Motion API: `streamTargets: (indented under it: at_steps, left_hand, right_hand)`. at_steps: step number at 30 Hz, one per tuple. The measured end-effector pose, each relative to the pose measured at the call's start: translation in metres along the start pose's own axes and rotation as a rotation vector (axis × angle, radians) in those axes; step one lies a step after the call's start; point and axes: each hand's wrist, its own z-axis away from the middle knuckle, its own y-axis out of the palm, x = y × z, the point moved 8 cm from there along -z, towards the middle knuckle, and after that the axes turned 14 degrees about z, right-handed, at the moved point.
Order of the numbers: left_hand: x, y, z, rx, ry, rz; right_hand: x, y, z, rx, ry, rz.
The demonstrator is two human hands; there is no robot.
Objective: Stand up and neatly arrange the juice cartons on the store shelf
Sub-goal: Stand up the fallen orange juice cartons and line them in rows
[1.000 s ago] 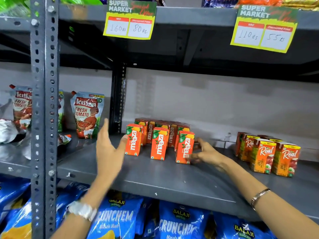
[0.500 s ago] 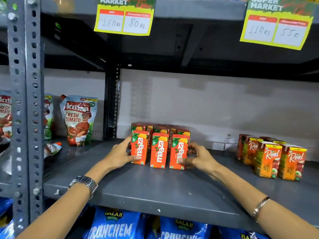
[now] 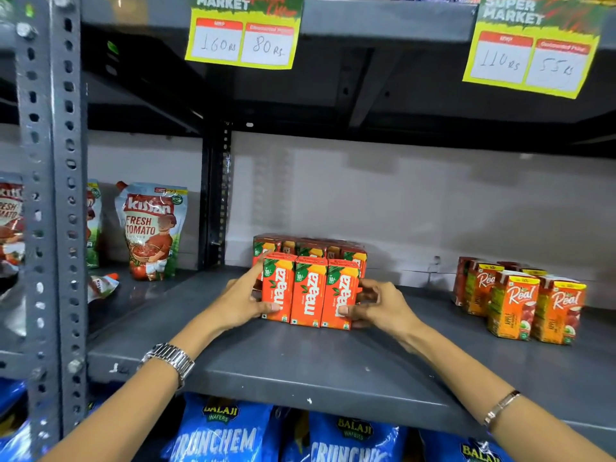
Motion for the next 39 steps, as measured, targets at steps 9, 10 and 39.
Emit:
streamTargets:
  at_steps: [9, 10, 39]
  left_hand:
    - [-0.012, -0.002, 0.029, -0.003, 0.069, -0.049]
    - [-0.013, -0.003, 0.032, -0.004, 0.073, -0.053]
    - [-0.066, -0.019, 0.083, -0.344, 0.143, 0.121]
  right_hand:
    - [0.009, 0.002, 0.028, 0.018, -0.028, -0.028]
    - [0.01, 0.002, 0.031, 0.018, -0.031, -0.028]
    - [0.0, -0.046, 0.079, -0.186, -0.054, 0.093]
